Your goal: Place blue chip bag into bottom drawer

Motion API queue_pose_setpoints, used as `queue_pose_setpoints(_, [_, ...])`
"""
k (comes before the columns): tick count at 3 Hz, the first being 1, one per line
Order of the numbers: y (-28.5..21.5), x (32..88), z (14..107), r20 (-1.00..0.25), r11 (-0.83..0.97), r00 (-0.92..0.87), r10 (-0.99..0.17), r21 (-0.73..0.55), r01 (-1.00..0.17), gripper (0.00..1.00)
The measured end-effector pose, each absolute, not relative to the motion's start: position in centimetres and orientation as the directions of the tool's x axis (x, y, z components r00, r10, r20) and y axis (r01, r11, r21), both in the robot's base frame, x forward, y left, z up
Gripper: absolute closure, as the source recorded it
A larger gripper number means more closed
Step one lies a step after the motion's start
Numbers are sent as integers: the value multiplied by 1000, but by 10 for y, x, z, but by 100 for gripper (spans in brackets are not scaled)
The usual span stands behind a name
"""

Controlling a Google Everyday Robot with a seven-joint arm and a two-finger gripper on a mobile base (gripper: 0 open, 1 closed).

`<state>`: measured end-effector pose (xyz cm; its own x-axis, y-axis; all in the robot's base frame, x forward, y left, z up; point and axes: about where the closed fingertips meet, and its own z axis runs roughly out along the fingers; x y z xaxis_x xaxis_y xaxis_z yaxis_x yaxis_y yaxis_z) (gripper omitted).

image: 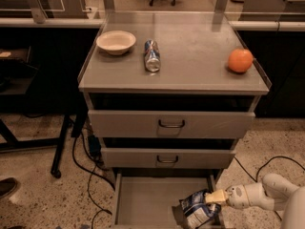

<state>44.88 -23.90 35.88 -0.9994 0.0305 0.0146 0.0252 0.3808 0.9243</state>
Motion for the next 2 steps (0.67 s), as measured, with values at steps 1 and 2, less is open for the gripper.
queue_pose_setpoints(1, [-226,459,334,46,309,-996,76,949,68,100])
queue_pose_setpoints(2, [-205,485,299,81,254,-990,113,961,107,100])
